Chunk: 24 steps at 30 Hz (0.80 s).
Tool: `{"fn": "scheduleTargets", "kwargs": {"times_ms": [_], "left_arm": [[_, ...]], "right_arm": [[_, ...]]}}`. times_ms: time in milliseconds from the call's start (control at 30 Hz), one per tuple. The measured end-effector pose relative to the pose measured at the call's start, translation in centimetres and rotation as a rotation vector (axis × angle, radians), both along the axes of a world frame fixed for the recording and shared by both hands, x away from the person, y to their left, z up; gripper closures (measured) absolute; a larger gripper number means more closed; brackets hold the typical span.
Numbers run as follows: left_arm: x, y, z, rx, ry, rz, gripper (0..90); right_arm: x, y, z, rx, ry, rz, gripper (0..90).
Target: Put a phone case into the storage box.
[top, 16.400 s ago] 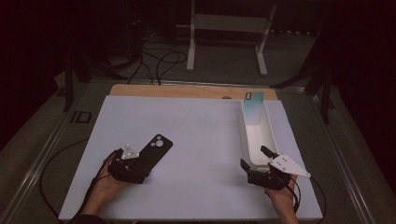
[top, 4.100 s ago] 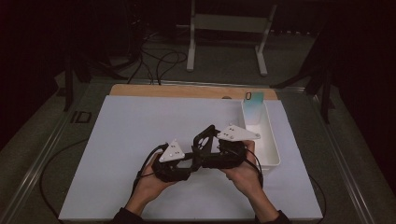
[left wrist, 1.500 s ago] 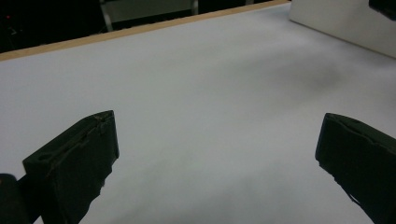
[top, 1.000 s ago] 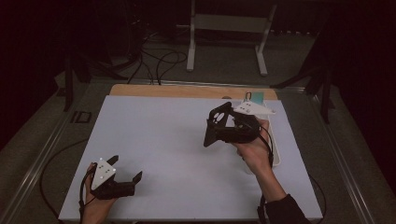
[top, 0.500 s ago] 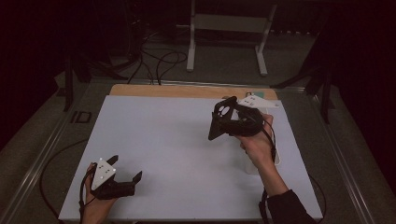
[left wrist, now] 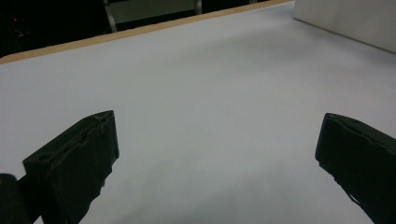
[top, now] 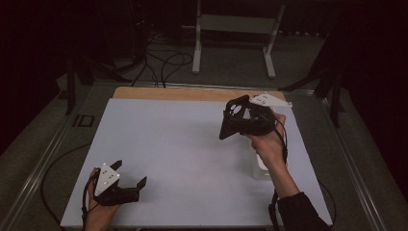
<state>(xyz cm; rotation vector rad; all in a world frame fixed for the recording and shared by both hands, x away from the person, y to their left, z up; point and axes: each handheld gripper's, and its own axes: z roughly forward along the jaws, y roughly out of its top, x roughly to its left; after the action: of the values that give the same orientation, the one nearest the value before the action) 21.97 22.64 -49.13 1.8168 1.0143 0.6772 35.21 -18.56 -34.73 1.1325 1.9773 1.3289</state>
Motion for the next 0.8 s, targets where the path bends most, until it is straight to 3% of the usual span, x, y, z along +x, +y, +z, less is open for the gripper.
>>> {"fn": "scheduleTargets", "kwargs": {"times_ms": [800], "left_arm": [[0.0, -0.1, 0.0, 0.006, 0.001, 0.002, 0.0]], "right_arm": [[1.9, -1.7, 0.5, -0.015, -0.007, -0.08, 14.4]]}}
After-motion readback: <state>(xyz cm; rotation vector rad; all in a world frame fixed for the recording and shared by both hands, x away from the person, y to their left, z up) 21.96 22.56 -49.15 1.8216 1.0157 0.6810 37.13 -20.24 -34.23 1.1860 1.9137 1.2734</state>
